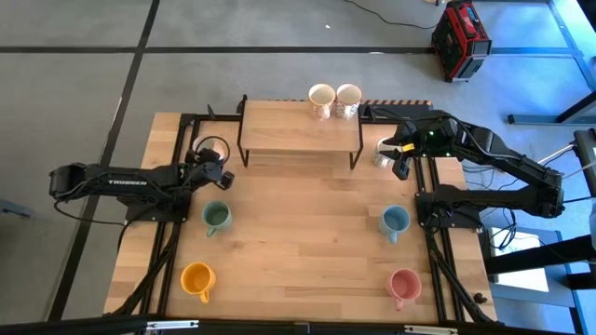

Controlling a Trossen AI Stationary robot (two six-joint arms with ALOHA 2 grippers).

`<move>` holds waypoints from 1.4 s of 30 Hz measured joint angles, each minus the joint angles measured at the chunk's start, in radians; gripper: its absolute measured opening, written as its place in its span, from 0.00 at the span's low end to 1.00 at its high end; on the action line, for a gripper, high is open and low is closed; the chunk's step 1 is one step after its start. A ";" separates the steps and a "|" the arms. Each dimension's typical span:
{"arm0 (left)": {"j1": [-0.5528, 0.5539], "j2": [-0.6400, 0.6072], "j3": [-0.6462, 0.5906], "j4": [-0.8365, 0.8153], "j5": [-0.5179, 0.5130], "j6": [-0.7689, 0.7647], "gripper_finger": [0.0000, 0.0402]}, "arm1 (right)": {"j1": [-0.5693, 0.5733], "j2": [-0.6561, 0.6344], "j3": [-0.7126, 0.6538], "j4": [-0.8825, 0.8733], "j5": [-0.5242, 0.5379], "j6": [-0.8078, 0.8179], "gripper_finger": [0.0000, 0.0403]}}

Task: Place coffee mugs
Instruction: Put the yellow patterned mug on the shelf

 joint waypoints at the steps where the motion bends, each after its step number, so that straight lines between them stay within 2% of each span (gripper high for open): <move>1: 0.000 0.000 0.000 0.000 0.009 0.000 0.04 | 0.000 0.000 0.000 0.000 0.000 0.000 0.37; 8: -0.024 -0.020 0.021 -0.019 0.119 0.015 0.04 | 0.000 0.000 0.000 0.000 -0.015 0.002 0.37; 15: -0.076 -0.019 0.111 -0.118 0.215 0.038 0.04 | 0.000 0.000 0.000 0.000 -0.025 0.001 0.37; 23: -0.131 -0.018 0.197 -0.286 0.231 -0.019 0.04 | 0.000 0.000 0.000 0.000 -0.031 0.002 0.37; 30: -0.194 -0.018 0.250 -0.286 0.289 -0.041 0.04 | 0.000 0.000 0.000 0.000 -0.053 0.002 0.37; 42: -0.303 0.013 0.316 -0.267 0.277 -0.058 0.04 | 0.000 0.000 0.000 0.000 -0.053 0.002 0.37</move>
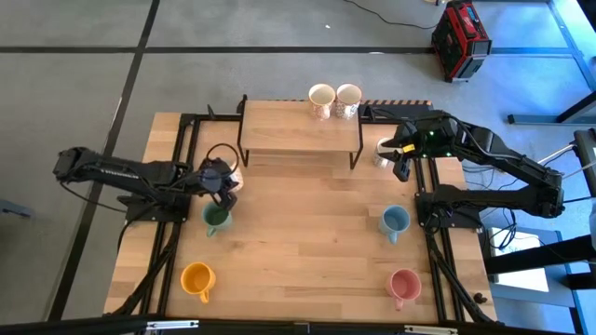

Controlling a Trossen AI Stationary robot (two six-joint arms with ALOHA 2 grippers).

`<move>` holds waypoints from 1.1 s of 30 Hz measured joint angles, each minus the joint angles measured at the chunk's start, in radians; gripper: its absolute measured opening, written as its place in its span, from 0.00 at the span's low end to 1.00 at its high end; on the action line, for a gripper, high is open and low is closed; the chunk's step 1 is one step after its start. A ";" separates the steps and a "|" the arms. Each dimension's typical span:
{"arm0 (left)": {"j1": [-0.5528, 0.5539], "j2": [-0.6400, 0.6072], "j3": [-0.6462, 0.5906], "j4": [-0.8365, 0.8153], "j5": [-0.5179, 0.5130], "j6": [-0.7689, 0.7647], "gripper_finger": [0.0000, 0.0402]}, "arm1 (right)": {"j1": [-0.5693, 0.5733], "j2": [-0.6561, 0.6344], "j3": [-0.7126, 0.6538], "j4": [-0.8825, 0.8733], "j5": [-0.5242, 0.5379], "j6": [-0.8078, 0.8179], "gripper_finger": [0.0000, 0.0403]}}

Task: Place coffee mugs
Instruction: Put the yellow patterned mug on the shelf

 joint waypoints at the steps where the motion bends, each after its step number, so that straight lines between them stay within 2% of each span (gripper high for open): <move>1: -0.012 0.007 0.011 0.000 -0.002 0.000 0.04 | 0.000 0.000 0.000 0.000 0.000 0.000 0.37; 12: -0.132 0.098 0.123 0.000 -0.005 0.002 0.04 | 0.000 0.000 0.000 -0.001 0.000 0.000 0.37; 20: -0.207 0.205 0.271 0.002 -0.010 0.065 0.04 | 0.000 0.000 0.000 -0.028 0.000 0.001 0.37; 33: -0.160 0.357 0.553 0.002 -0.006 0.295 0.04 | 0.000 0.000 0.000 -0.029 0.000 0.001 0.37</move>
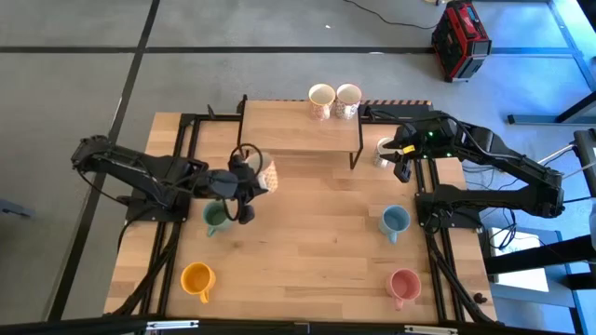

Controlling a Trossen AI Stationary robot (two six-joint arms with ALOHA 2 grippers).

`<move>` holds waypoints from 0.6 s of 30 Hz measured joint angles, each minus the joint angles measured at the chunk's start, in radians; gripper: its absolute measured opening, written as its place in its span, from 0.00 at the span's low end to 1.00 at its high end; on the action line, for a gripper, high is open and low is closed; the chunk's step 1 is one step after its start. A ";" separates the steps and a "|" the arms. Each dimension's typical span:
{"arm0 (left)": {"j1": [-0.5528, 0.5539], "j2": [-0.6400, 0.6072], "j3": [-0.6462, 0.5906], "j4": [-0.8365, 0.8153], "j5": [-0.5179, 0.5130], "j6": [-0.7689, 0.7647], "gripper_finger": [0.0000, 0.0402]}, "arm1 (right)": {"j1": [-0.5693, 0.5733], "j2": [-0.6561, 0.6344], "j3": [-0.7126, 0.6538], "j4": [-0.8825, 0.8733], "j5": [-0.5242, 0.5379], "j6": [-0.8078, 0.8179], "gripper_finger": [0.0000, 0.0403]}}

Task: Place coffee mugs
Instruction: Put the yellow patterned mug on the shelf

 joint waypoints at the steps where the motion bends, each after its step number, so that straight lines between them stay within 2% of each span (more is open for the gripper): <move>1: 0.008 0.010 0.020 0.000 0.001 0.020 0.04 | 0.000 0.000 0.000 0.000 0.000 0.000 0.37; 8: 0.097 0.060 0.120 0.000 0.014 0.159 0.04 | 0.000 0.000 0.000 0.009 0.000 -0.002 0.37; 16: 0.267 0.086 0.173 0.035 0.052 0.311 0.04 | 0.000 0.000 0.000 0.014 0.010 -0.033 0.37; 18: 0.319 0.099 0.172 0.039 0.094 0.353 0.04 | 0.000 0.000 0.000 0.033 0.010 -0.046 0.37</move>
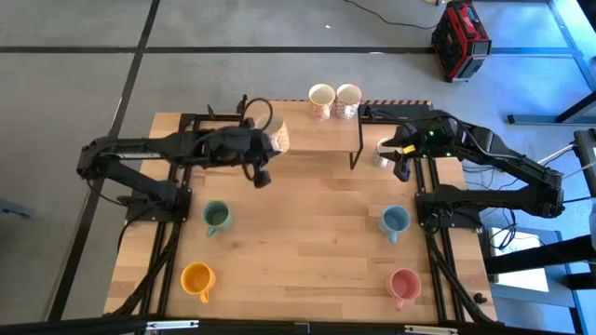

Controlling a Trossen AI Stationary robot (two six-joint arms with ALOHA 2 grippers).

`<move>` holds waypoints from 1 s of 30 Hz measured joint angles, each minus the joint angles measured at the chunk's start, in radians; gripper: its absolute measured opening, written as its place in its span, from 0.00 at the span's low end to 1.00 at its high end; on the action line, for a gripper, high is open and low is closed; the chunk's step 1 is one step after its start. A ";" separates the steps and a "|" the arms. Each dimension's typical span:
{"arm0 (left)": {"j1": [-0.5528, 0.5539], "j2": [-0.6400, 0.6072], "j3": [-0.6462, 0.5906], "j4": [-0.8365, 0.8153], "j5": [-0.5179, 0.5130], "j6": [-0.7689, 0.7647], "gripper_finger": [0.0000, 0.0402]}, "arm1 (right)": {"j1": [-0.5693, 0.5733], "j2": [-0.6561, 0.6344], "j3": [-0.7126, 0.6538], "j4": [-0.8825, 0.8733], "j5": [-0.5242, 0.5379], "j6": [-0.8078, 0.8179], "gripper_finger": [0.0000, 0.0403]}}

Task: Place coffee mugs
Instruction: Put the yellow patterned mug on the shelf

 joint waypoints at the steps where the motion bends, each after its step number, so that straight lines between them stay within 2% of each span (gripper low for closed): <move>1: 0.024 0.009 0.000 0.001 0.017 0.019 0.04 | 0.000 0.000 0.000 0.008 0.000 -0.003 0.37; 8: 0.184 0.107 -0.001 0.039 0.140 0.163 0.04 | 0.000 0.000 0.000 0.047 0.001 -0.010 0.37; 15: 0.295 0.211 -0.001 0.165 0.237 0.289 0.04 | 0.000 0.000 0.000 0.048 0.036 -0.010 0.37; 24: 0.400 0.304 -0.001 0.255 0.344 0.419 0.04 | 0.000 0.000 0.000 0.048 0.028 -0.010 0.37; 30: 0.426 0.337 -0.001 0.283 0.350 0.491 0.04 | 0.000 0.000 0.000 0.049 0.026 -0.008 0.37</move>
